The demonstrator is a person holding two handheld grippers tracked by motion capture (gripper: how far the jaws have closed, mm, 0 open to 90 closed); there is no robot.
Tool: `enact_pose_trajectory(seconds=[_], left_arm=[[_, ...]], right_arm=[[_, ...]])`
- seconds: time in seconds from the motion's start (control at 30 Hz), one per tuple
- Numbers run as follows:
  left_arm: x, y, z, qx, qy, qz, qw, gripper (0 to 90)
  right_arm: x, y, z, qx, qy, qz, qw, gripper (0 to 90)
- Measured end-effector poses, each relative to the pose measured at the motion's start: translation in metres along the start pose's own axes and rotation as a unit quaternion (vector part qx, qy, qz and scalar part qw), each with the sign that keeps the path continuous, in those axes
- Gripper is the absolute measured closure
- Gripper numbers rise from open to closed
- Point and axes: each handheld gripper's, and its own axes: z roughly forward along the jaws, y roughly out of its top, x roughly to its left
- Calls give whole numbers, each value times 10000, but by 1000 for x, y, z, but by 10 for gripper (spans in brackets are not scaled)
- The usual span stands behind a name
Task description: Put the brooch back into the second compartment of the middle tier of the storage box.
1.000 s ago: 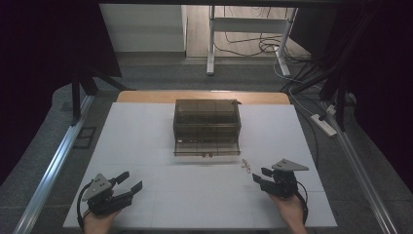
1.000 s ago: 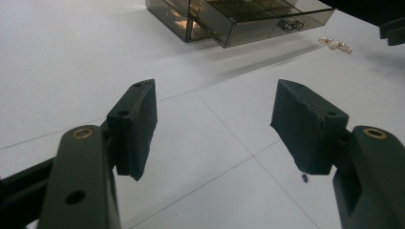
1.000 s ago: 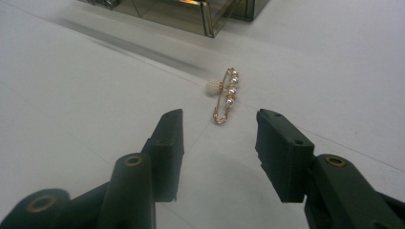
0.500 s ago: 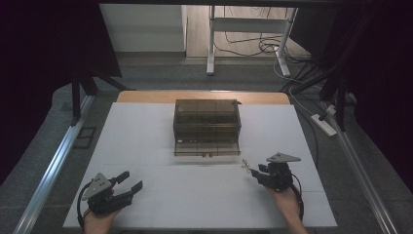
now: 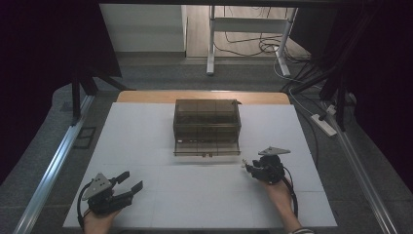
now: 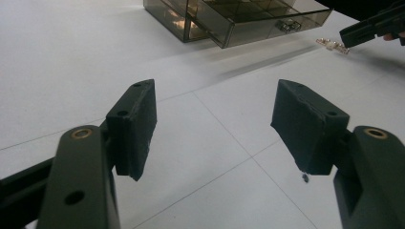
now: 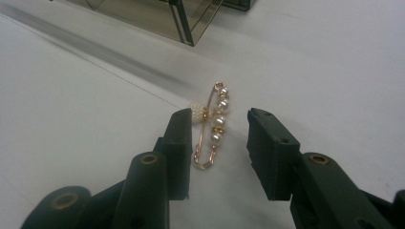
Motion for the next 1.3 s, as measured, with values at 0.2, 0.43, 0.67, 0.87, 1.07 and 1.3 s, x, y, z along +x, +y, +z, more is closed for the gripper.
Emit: enact_pose_trajectory(seconds=[0.2, 0.43, 0.67, 0.87, 1.07, 1.3], left_arm=[[0, 0, 0, -4, 0, 2, 10000, 331], [0, 0, 0, -7, -1, -11, 10000, 331], [0, 0, 0, -14, 4, -6, 10000, 332], [-1, 0, 0, -9, -12, 11, 10000, 332], [-1, 0, 0, -9, -51, 27, 10000, 332], [-2, 0, -1, -9, -77, 58, 10000, 332]], right_arm=[[1, 3, 7, 96, -4, -1, 10000, 627], [3, 4, 11, 178, -113, -92, 9997, 678], [8, 4, 11, 248, -120, -258, 9993, 788], [8, 4, 10, 272, -103, -305, 9991, 810], [9, 3, 5, 254, -59, -341, 9991, 833], [14, 1, 0, 282, -44, -493, 9984, 835]])
